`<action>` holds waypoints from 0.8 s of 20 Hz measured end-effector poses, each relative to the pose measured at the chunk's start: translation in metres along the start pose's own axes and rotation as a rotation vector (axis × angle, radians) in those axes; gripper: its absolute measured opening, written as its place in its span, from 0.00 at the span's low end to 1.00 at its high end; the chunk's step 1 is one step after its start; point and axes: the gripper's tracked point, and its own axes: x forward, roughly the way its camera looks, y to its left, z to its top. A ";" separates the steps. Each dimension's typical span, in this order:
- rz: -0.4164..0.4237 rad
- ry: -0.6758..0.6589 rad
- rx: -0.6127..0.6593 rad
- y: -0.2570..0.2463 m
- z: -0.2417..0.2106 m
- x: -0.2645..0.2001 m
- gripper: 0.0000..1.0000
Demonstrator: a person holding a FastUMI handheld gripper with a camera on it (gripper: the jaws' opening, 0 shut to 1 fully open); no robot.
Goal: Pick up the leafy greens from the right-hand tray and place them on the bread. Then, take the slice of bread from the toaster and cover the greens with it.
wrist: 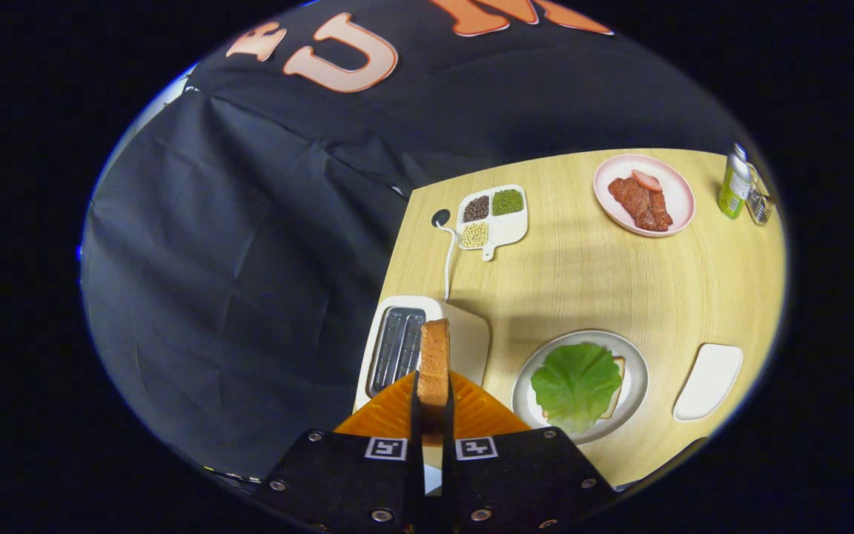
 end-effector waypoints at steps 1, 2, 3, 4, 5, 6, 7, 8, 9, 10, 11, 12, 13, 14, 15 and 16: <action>0.008 -0.002 0.014 -0.011 -0.002 -0.004 0.09; 0.009 -0.001 0.031 -0.021 -0.006 -0.006 0.09; 0.015 0.000 0.045 -0.031 -0.011 -0.007 0.10; 0.017 -0.007 0.058 -0.039 -0.014 -0.008 0.10; 0.023 -0.016 0.064 -0.046 -0.016 -0.009 0.10; 0.032 -0.022 0.066 -0.052 -0.020 -0.008 0.10; 0.038 -0.020 0.069 -0.057 -0.025 -0.005 0.10; 0.046 -0.018 0.072 -0.064 -0.032 -0.001 0.09; 0.048 -0.012 0.075 -0.070 -0.036 0.005 0.10; 0.042 -0.006 0.076 -0.077 -0.043 0.011 0.09; 0.035 -0.007 0.068 -0.084 -0.048 0.017 0.09; 0.021 -0.002 0.054 -0.092 -0.054 0.023 0.10; 0.008 0.008 0.042 -0.101 -0.061 0.027 0.10; -0.011 0.017 0.031 -0.110 -0.067 0.035 0.10; -0.030 0.021 0.026 -0.121 -0.070 0.040 0.10; -0.050 0.021 0.025 -0.130 -0.073 0.045 0.10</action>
